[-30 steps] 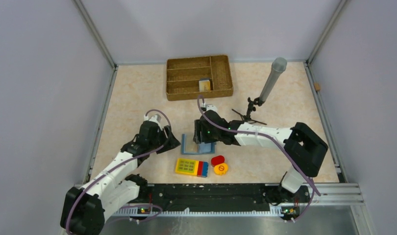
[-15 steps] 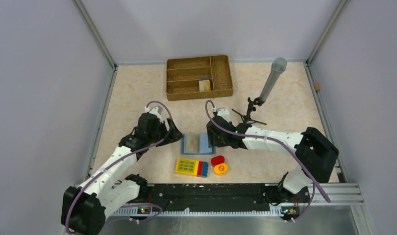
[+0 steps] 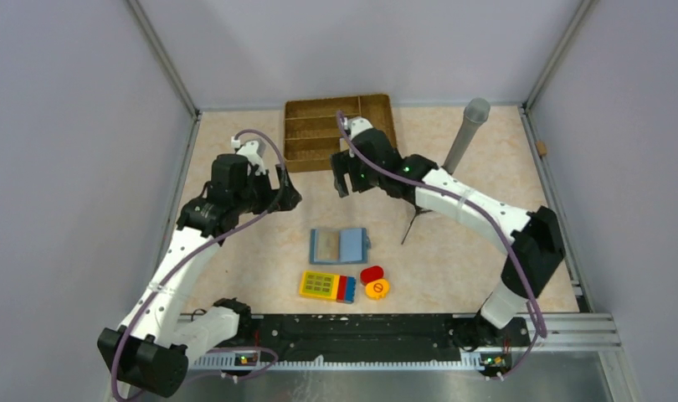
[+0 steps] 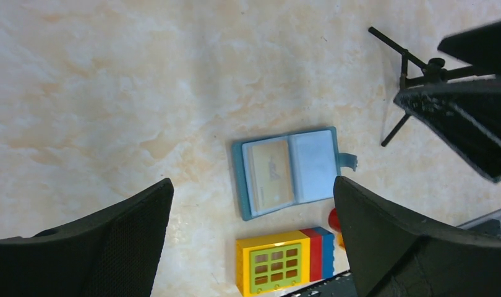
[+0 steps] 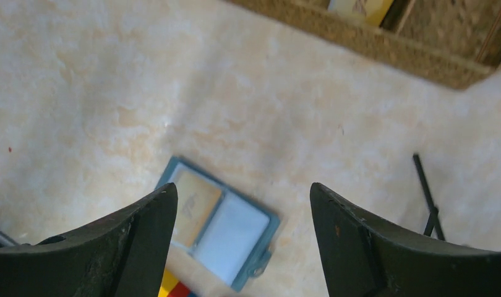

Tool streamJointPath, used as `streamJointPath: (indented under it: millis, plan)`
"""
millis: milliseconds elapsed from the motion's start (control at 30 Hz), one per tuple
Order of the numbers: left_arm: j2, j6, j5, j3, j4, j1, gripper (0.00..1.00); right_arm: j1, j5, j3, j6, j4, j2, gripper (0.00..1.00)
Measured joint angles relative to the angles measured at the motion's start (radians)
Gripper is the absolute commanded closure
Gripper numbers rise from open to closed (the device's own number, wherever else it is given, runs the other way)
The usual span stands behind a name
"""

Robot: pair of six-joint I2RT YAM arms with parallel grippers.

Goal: Put the credit cards into the card holder
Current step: Pick up the credit card from the storage box.

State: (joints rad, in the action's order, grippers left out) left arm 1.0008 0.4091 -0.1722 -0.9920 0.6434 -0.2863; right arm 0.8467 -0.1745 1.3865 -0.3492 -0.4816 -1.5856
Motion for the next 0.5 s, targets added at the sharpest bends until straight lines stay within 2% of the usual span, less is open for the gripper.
streamJointPath:
  millis: [200,500]
  plan:
    - [0.010,-0.087,0.063,-0.033,0.023,0.006,0.01,-0.065,0.061,0.294,0.208,-0.034,-0.250,0.21]
    - [0.012,-0.126,0.095,0.047,-0.024,0.010,0.01,-0.195,0.109,0.653,0.482,-0.166,-0.600,0.20]
